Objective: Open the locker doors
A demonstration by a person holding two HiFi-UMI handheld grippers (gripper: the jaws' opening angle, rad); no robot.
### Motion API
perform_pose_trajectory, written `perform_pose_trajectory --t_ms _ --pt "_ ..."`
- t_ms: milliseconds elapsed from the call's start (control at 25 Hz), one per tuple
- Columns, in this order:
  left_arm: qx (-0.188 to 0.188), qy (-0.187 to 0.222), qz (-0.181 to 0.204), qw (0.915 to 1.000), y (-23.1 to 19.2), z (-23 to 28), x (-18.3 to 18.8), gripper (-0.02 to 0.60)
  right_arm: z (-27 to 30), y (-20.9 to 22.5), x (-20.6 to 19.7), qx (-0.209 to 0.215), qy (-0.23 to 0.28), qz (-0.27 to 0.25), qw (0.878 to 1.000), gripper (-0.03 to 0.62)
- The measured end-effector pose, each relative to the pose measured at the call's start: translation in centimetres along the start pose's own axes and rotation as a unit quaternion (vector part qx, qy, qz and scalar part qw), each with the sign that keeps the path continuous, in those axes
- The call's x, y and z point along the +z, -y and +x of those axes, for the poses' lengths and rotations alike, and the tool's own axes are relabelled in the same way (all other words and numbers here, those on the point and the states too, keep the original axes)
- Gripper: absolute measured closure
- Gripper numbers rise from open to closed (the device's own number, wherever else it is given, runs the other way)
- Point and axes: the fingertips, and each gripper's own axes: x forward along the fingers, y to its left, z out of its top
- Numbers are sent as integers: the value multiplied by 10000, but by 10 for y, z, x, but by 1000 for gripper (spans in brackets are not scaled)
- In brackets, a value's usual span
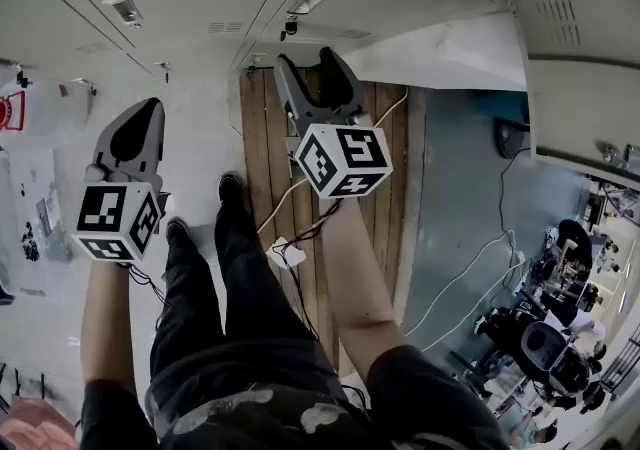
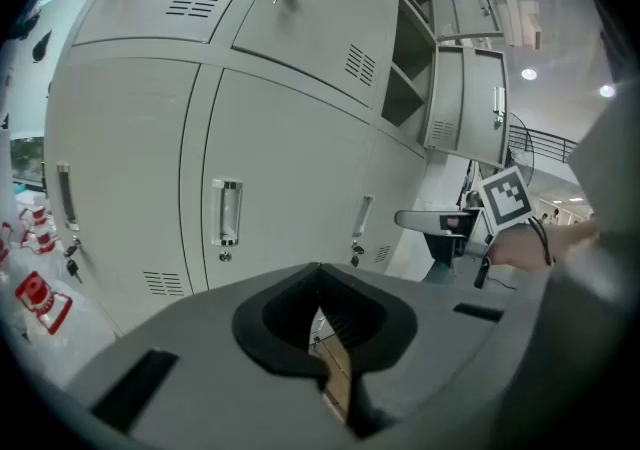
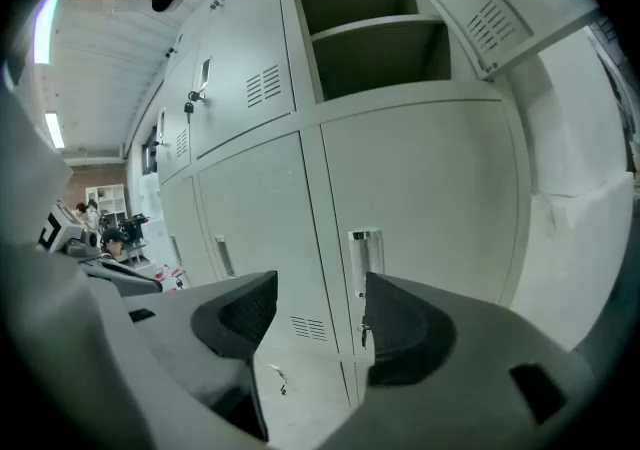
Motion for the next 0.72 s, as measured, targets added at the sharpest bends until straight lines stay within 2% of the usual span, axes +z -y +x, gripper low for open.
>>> perform_pose_trajectory --t_ms 320,520,720 --pt "-58 -18 -25 10000 1 28 -13 572 59 22 -23 -41 -137 -216 9997 315" --pt "-46 -34 -211 9998 -3 36 -24 572 81 28 -21 18 -49 -330 9994 315" --pt "-83 -109 -180 9997 -3 39 -33 572 102 30 -18 -14 -24 -483 9988 315"
